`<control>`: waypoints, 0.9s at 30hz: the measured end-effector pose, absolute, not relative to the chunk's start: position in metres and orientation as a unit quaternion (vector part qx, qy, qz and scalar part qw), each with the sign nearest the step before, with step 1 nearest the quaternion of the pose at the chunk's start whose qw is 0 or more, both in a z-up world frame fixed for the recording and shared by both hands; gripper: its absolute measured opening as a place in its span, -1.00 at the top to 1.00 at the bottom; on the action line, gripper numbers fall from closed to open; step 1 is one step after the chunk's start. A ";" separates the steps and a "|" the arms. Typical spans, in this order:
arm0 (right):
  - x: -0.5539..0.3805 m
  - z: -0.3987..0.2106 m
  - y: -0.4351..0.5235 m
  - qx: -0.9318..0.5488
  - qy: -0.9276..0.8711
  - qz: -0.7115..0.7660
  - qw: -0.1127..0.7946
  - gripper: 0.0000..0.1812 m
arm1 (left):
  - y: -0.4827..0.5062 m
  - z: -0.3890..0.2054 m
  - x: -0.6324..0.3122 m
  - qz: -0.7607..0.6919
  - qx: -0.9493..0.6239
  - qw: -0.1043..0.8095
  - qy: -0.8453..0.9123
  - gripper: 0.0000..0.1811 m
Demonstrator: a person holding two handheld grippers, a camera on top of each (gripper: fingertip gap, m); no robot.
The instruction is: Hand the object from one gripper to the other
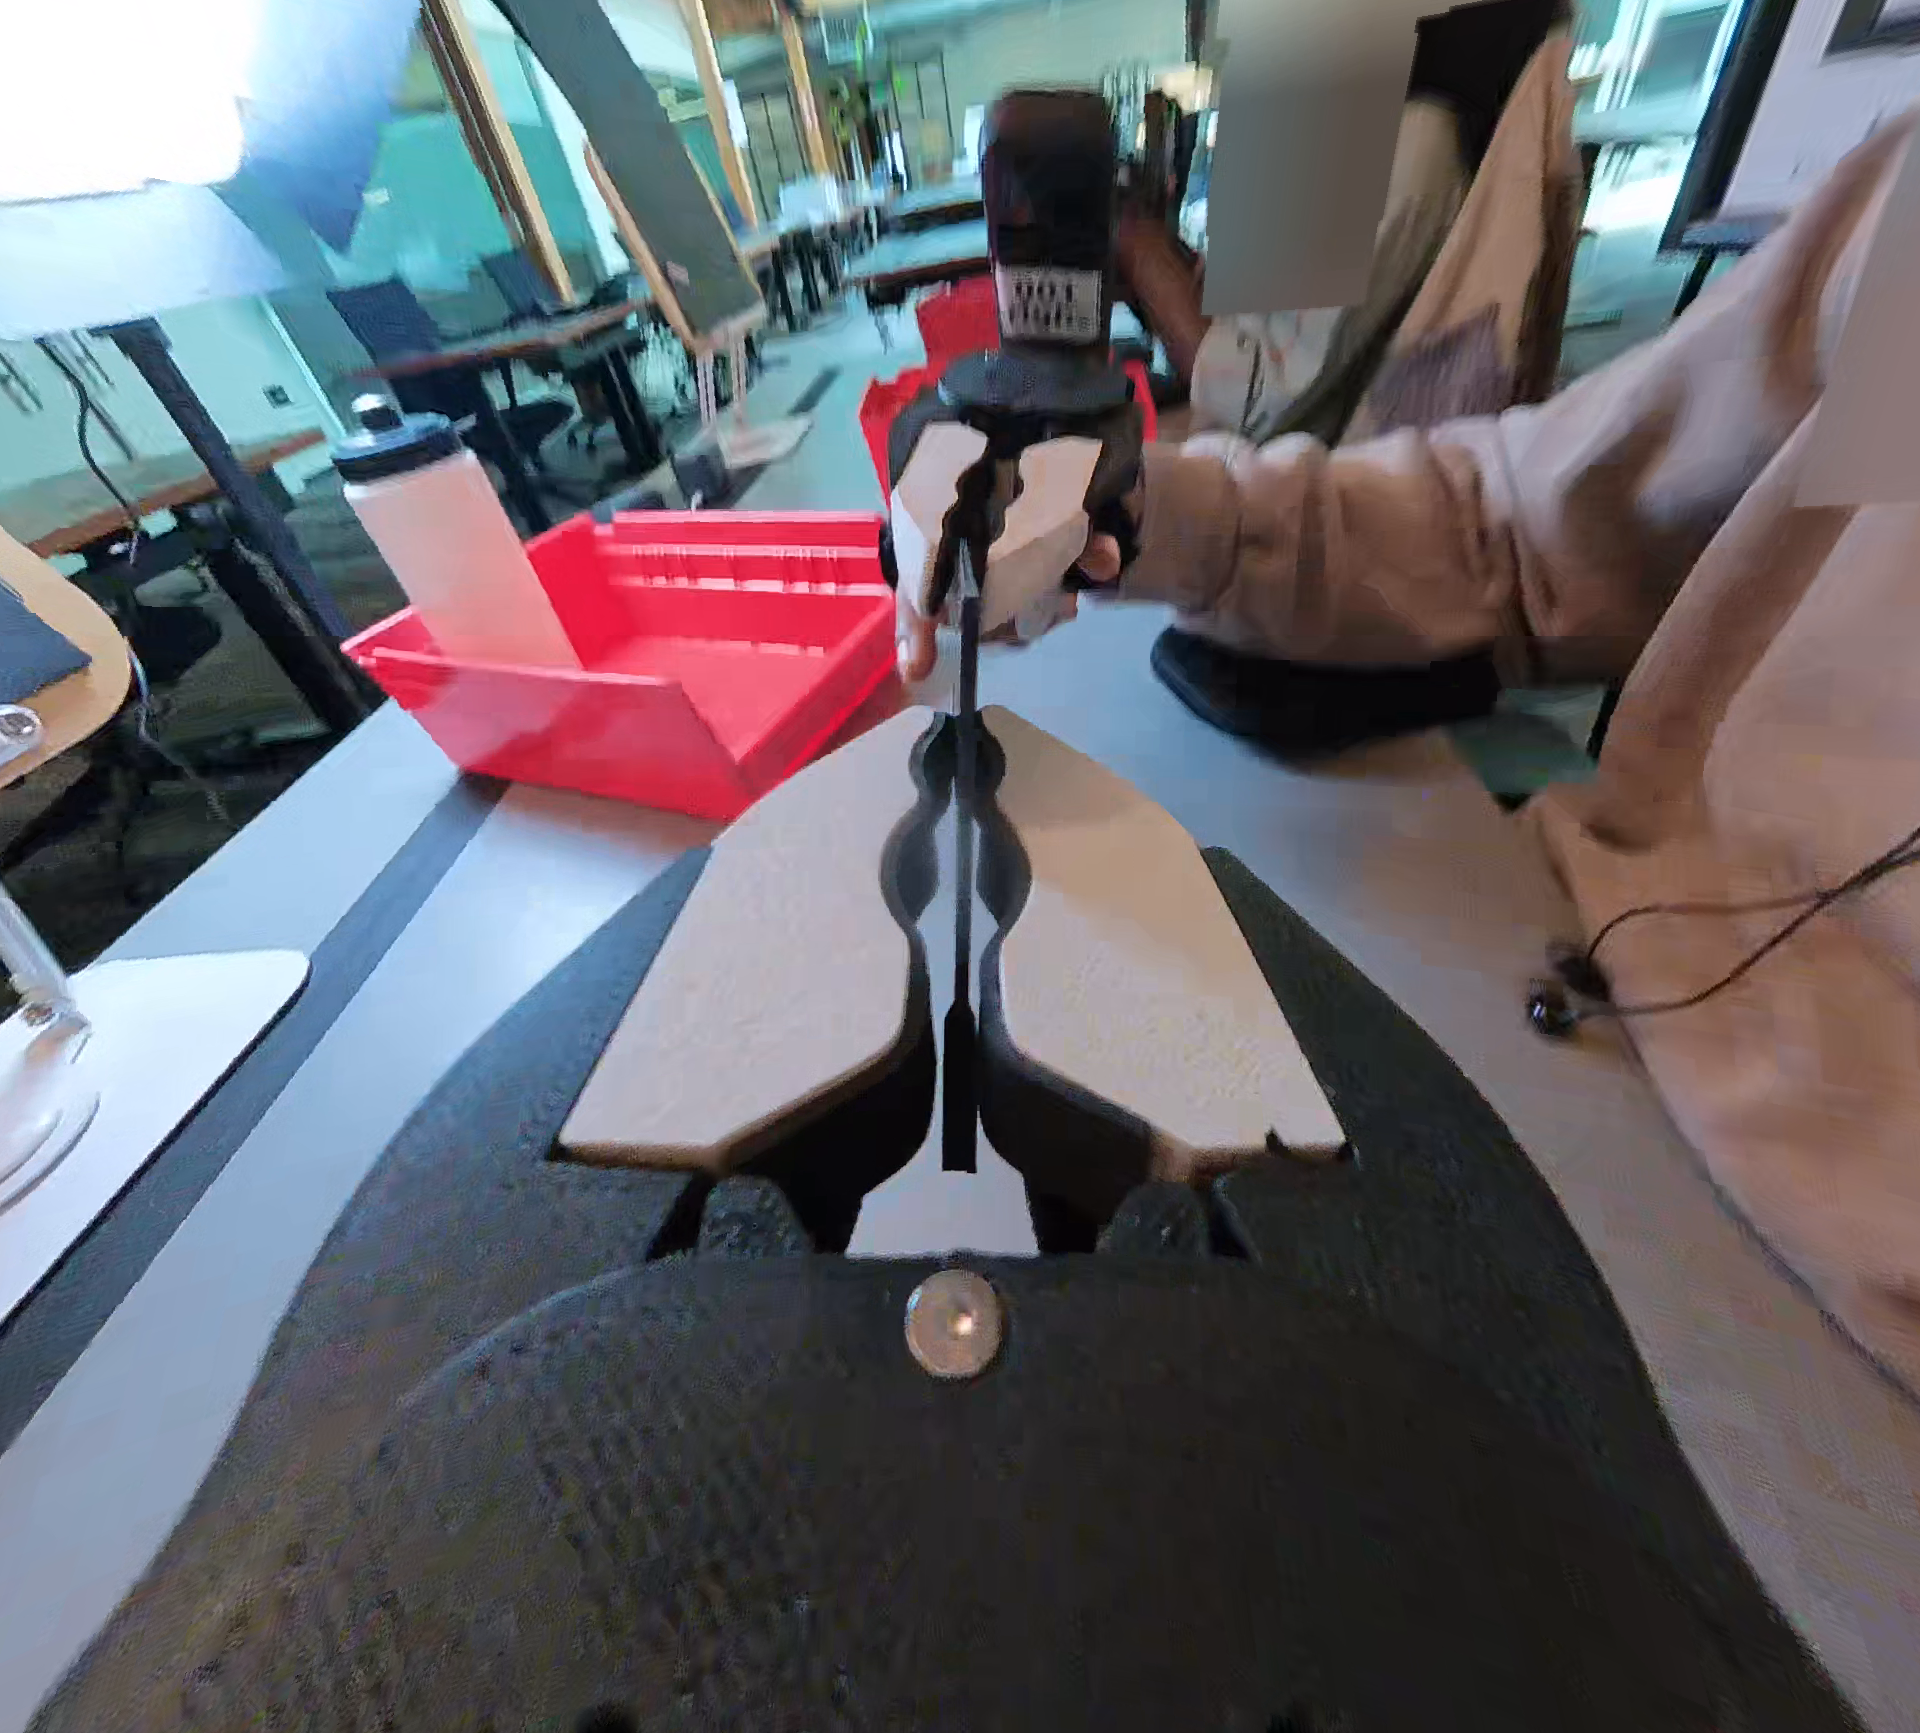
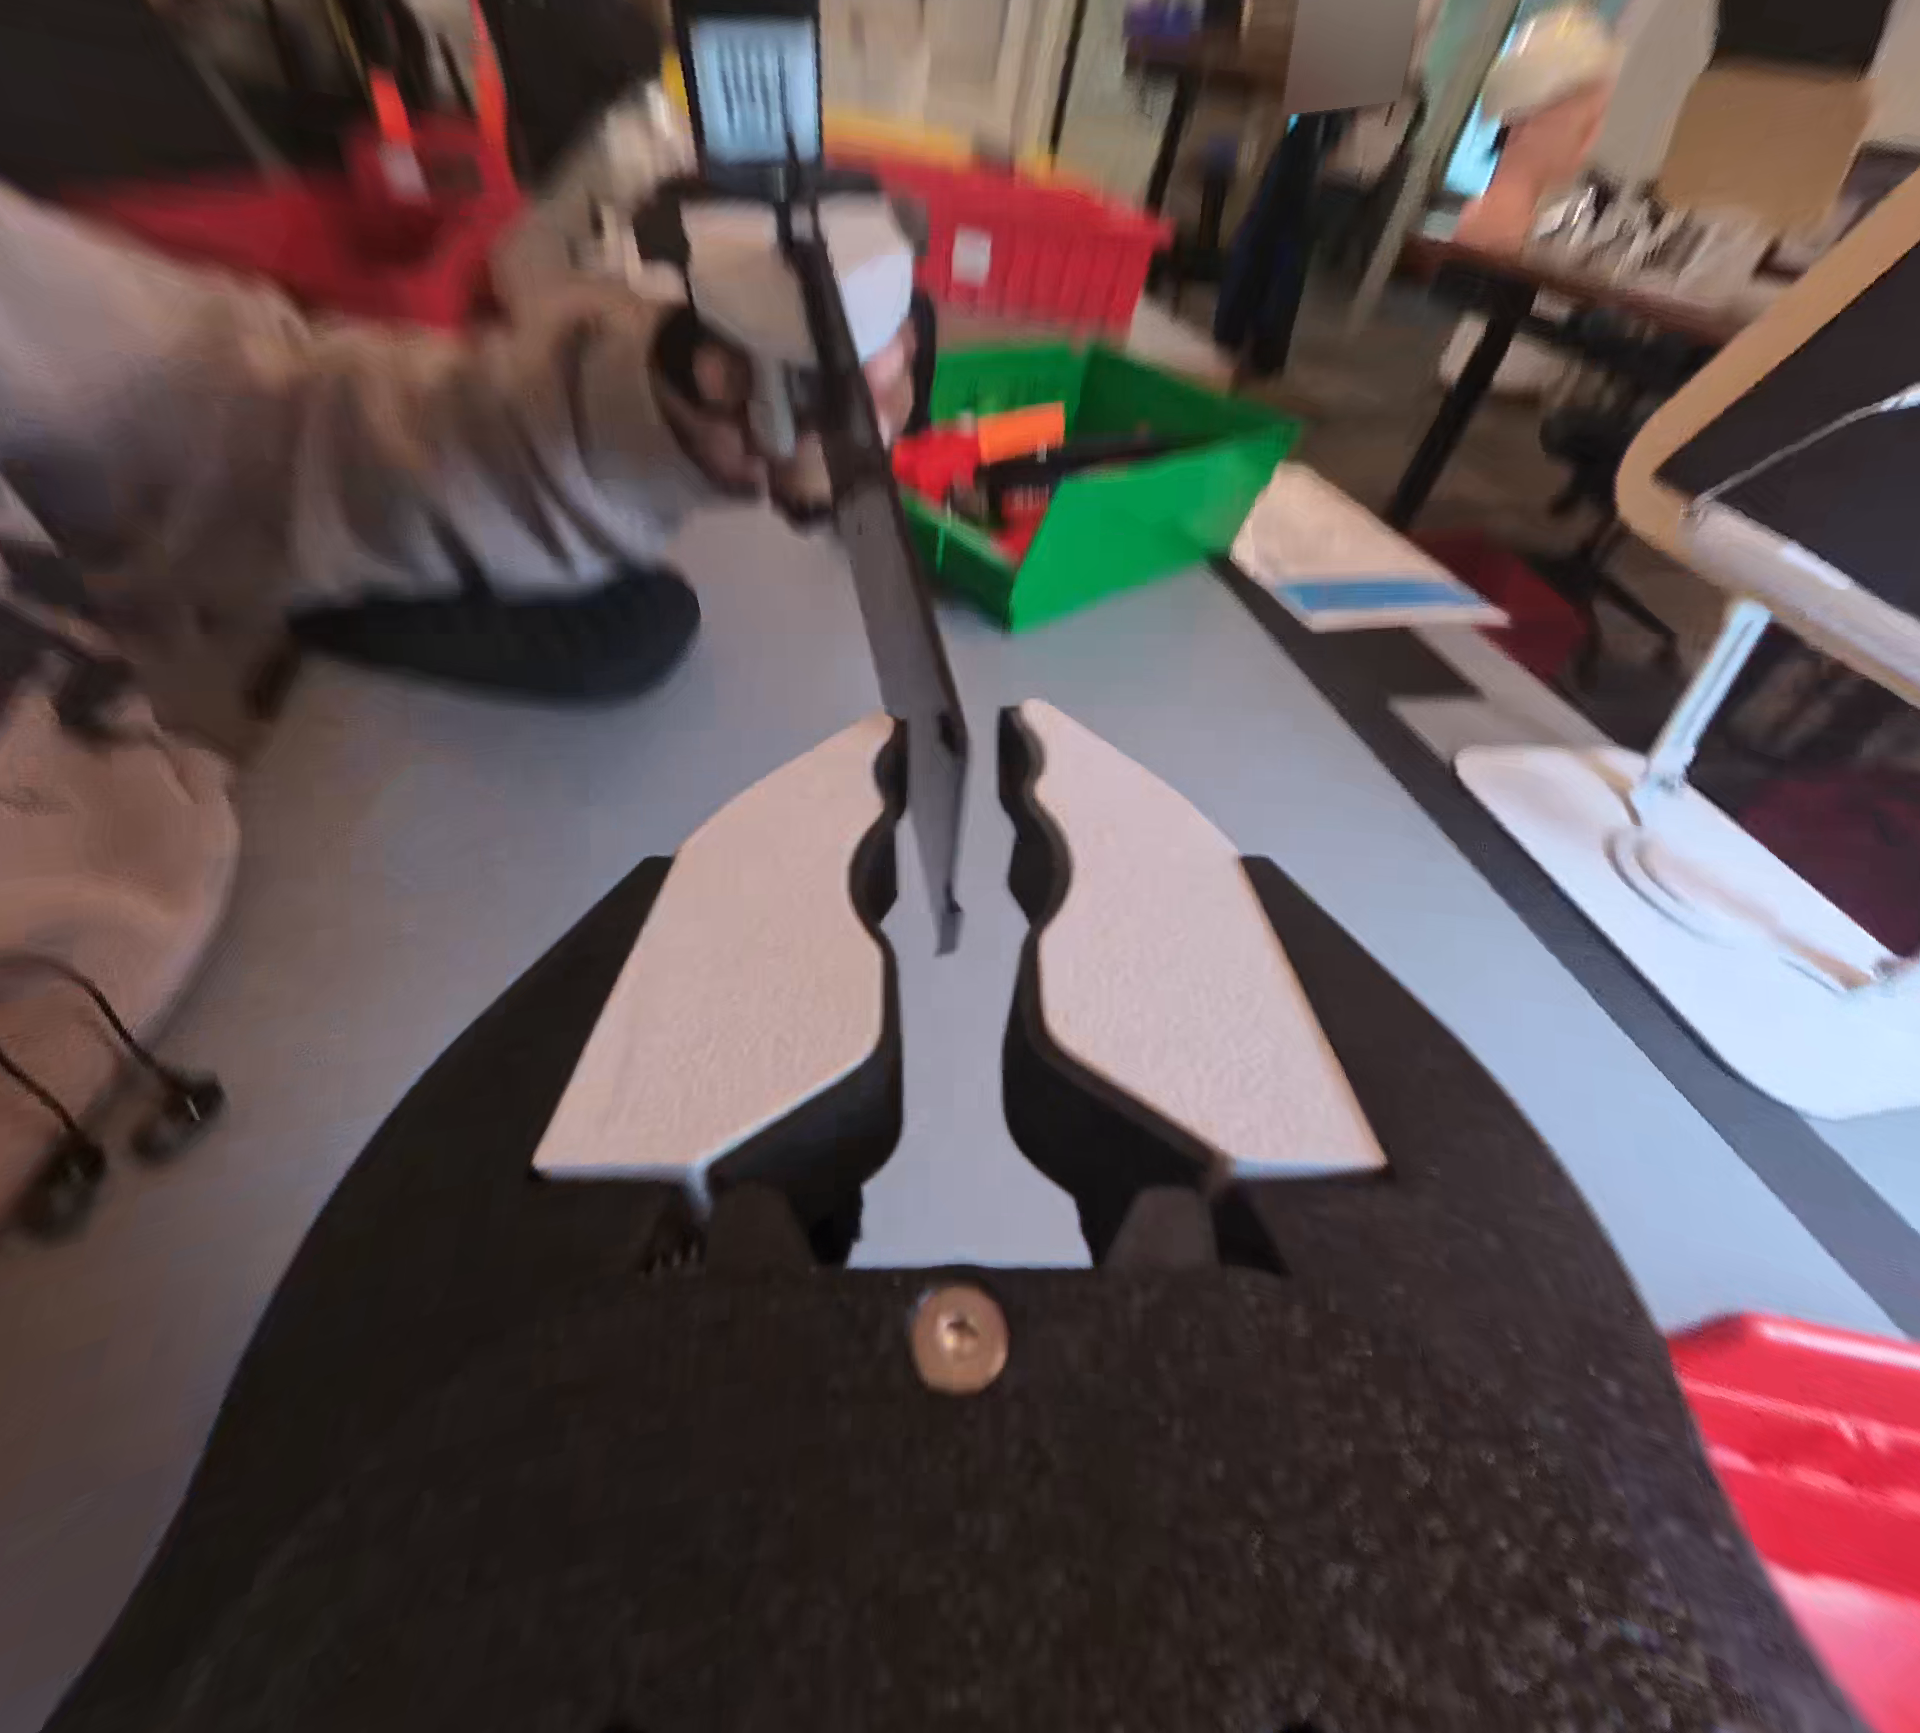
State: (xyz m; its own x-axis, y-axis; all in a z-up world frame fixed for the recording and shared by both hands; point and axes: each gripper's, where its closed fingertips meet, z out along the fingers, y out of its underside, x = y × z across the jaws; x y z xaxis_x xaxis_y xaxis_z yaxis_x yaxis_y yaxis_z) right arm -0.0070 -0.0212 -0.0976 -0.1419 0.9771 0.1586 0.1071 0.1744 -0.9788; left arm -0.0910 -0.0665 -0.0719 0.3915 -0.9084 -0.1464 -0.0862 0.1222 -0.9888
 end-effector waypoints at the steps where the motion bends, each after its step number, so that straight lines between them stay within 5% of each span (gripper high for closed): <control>1: -0.005 -0.087 -0.020 -0.445 -0.573 0.495 0.479 0.71 | -0.069 -0.059 -0.093 -0.375 -0.546 0.627 0.410 0.98; 4: -0.009 -0.083 -0.023 -0.441 -0.521 0.584 0.439 0.43 | -0.073 -0.032 -0.103 -0.457 -0.480 0.669 0.336 0.98; 10: -0.051 -0.084 -0.061 -0.412 -0.436 0.705 0.379 0.36 | -0.068 -0.036 -0.093 -0.550 -0.430 0.673 0.246 0.98; 13: -0.060 -0.076 -0.054 -0.425 -0.370 0.692 0.452 0.51 | -0.063 -0.048 -0.084 -0.587 -0.426 0.653 0.217 0.98; 16: -0.051 -0.068 -0.045 -0.424 -0.344 0.699 0.461 0.99 | -0.054 -0.061 -0.080 -0.595 -0.441 0.642 0.198 0.98; 19: -0.045 -0.070 -0.036 -0.437 -0.390 0.659 0.471 0.98 | -0.047 -0.075 -0.079 -0.589 -0.475 0.615 0.220 0.97; 22: -0.034 -0.073 -0.022 -0.459 -0.450 0.621 0.448 0.98 | -0.031 -0.076 -0.102 -0.510 -0.533 0.628 0.246 0.69; 27: -0.022 -0.111 -0.015 -0.520 -0.603 0.469 0.381 0.98 | -0.028 -0.086 -0.114 -0.352 -0.631 0.602 0.340 0.65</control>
State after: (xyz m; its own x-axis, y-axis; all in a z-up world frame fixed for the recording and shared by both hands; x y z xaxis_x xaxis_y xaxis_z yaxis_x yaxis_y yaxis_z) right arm -0.0221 -0.0145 -0.1114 -0.1690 0.9852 -0.0276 0.2692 0.0192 -0.9629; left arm -0.1139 -0.0279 -0.0862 0.5206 -0.8531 0.0348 -0.0055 -0.0441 -0.9990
